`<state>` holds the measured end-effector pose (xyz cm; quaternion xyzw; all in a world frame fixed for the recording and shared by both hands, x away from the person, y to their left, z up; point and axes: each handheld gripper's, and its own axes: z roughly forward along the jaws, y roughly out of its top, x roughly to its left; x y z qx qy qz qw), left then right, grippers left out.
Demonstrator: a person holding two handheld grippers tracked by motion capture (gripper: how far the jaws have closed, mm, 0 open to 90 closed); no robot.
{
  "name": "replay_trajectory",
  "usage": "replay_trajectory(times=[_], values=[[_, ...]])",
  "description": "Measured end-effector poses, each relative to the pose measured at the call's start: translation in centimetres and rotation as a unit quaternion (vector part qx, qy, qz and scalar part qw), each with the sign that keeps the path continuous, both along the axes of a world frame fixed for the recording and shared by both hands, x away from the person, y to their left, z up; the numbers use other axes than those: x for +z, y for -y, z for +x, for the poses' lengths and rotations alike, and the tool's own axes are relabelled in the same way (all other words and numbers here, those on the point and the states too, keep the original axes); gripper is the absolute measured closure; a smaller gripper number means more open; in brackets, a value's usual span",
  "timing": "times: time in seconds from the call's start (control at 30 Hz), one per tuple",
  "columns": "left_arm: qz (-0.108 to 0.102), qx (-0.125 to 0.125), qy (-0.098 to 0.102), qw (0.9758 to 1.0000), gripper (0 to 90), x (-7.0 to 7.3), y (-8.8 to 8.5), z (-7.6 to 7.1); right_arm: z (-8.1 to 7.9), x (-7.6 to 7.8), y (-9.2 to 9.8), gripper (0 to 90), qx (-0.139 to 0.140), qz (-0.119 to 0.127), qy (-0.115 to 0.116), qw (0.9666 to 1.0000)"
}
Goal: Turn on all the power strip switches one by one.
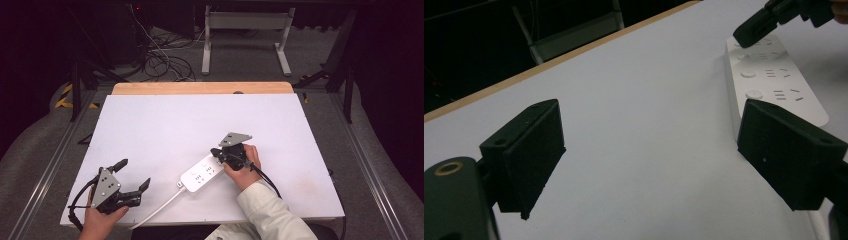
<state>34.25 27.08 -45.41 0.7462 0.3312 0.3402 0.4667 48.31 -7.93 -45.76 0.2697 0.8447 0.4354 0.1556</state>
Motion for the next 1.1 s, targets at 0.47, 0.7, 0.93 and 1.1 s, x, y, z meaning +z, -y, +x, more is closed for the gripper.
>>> replay_trajectory(times=[0.47, 0.7, 0.93, 1.1], values=[[-0.002, 0.002, -0.001, 1.0, 11.8, 0.0, 0.0, 0.0, -1.3, 1.7, -0.8, 90.0, 0.027, 0.008, 0.02, 0.9994], [-0.002, 0.001, 0.0, 1.0, 11.8, 0.0, 0.0, 0.0, -1.6, 1.1, -1.6, 90.0, 0.046, 0.003, 0.009, 0.9989], [-0.002, 0.001, 0.001, 1.0, 11.8, 0.0, 0.0, 0.0, -1.8, 0.3, -2.6, 90.0, 0.06, -0.018, -0.001, 0.9981], [-0.002, 0.001, 0.001, 1.0, 11.7, 0.0, 0.0, 0.0, -1.9, -0.1, -2.8, 90.0, 0.062, -0.027, -0.006, 0.9977]])
